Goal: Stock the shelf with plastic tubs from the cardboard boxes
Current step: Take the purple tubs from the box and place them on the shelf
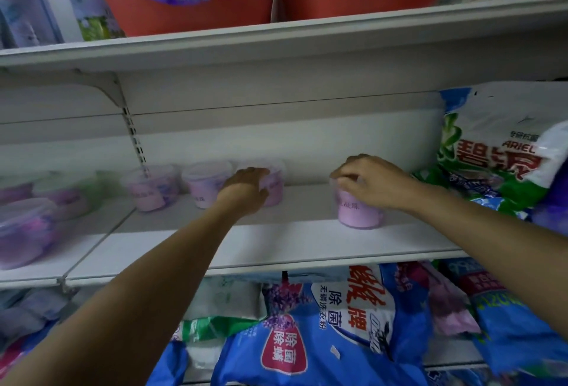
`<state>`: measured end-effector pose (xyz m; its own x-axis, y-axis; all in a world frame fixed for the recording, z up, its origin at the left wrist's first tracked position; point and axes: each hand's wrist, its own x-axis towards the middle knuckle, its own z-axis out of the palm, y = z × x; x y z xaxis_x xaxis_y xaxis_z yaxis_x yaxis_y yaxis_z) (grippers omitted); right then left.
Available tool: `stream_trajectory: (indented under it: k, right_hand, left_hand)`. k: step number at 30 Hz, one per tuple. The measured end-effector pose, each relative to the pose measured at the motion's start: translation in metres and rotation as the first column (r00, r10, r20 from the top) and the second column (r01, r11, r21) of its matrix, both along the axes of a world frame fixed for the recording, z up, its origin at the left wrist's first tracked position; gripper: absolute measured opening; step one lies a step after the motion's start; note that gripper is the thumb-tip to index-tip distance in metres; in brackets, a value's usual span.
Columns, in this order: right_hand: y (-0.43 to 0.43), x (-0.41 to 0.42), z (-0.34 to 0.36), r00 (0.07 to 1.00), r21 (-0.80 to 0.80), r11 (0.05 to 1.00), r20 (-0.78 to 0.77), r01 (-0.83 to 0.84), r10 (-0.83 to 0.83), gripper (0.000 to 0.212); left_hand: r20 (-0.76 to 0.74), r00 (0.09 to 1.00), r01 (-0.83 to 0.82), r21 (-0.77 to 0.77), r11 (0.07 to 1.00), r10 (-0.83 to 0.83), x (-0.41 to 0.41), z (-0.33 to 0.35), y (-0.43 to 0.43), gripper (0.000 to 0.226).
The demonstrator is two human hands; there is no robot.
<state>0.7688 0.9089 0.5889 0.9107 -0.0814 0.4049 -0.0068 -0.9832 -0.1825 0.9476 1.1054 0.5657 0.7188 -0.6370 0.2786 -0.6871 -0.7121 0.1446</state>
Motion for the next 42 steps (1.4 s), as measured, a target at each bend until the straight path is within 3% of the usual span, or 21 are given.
stream_trajectory:
  k: [3, 5, 9, 19, 28, 36, 39, 42]
  right_hand:
    - [-0.017, -0.003, -0.001, 0.987, -0.065, 0.995, -0.139, 0.073, -0.082, 0.048]
    - [-0.026, 0.0, -0.007, 0.982, -0.131, 0.99, -0.174, 0.058, -0.081, 0.043]
    - [-0.036, 0.016, -0.008, 0.991, 0.005, 1.0, -0.132, -0.012, 0.013, 0.042]
    - [-0.059, 0.078, -0.021, 0.999, 0.082, 0.996, -0.037, -0.016, 0.019, 0.047]
    - [-0.052, 0.08, -0.018, 0.992, -0.005, 0.998, -0.105, 0.063, -0.064, 0.05]
    - [-0.031, 0.082, -0.016, 0.974, -0.131, 0.978, -0.135, 0.164, -0.182, 0.045]
    - [-0.023, 0.082, -0.015, 0.958, -0.171, 0.961, -0.153, 0.216, -0.243, 0.041]
    - [0.002, 0.08, -0.012, 0.947, -0.173, 0.946, -0.124, 0.274, -0.297, 0.05]
  left_hand:
    - [0.027, 0.999, 0.02, 0.002, 1.0, -0.02, 0.005, -0.001, 0.0, 0.046]
    - [0.078, 0.997, 0.023, -0.004, 1.0, -0.023, 0.008, -0.002, -0.002, 0.043]
    - [0.118, 0.993, -0.02, -0.095, 0.995, 0.031, 0.014, -0.004, -0.006, 0.041]
    - [0.041, 0.995, -0.083, -0.182, 0.98, 0.092, 0.03, -0.001, -0.015, 0.034]
    - [0.049, 0.997, -0.055, -0.207, 0.977, 0.067, 0.034, -0.004, -0.018, 0.033]
    - [0.033, 0.999, 0.012, -0.099, 0.995, -0.008, 0.033, -0.005, -0.008, 0.038]
    - [-0.006, 0.999, 0.031, -0.157, 0.987, -0.032, 0.023, -0.004, 0.009, 0.047]
    - [0.011, 0.998, 0.059, -0.237, 0.97, -0.058, 0.01, -0.001, 0.039, 0.045]
